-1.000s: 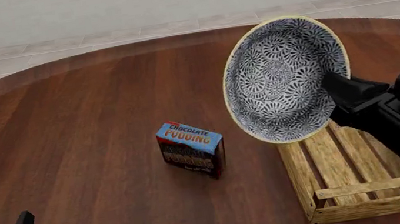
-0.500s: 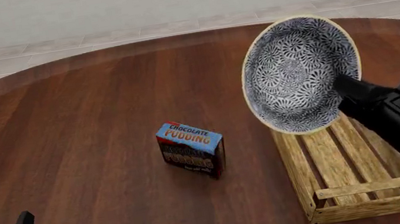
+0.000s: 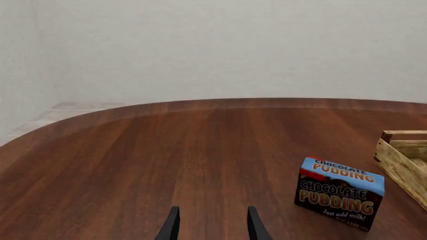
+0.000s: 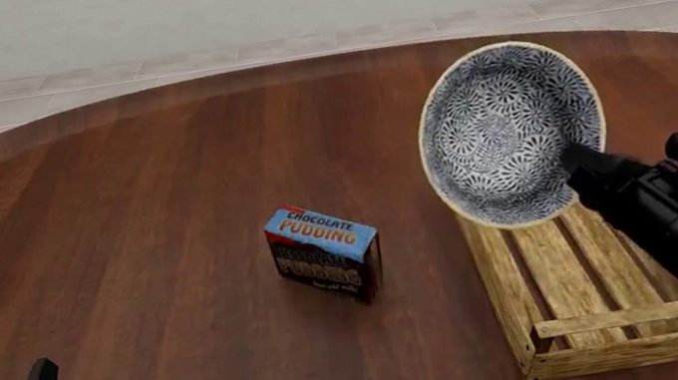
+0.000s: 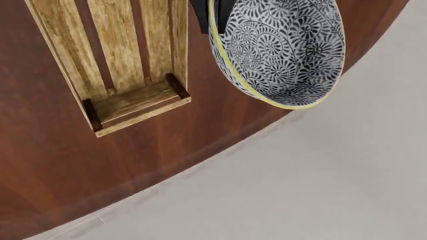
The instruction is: Pick up the bowl on the left and put it in the tray.
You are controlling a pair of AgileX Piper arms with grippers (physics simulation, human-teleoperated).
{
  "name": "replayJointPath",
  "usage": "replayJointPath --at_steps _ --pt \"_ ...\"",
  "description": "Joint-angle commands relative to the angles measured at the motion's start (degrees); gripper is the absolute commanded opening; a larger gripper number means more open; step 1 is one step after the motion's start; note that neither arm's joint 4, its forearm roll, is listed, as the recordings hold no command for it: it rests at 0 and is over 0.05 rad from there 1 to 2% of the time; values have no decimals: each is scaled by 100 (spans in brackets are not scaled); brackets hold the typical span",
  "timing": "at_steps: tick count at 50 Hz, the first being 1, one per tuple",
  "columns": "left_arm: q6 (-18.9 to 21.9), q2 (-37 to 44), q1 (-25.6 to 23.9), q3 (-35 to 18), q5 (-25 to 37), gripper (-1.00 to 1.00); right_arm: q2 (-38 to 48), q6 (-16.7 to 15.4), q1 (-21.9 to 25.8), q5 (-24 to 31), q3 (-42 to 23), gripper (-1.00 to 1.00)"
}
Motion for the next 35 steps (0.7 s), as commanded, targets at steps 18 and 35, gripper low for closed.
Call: replayJointPath --at_steps 18,35 --pt "0 1 0 0 0 100 517 453 -722 -175 76 -100" --pt "0 0 -1 0 0 100 807 736 -1475 -240 181 -100"
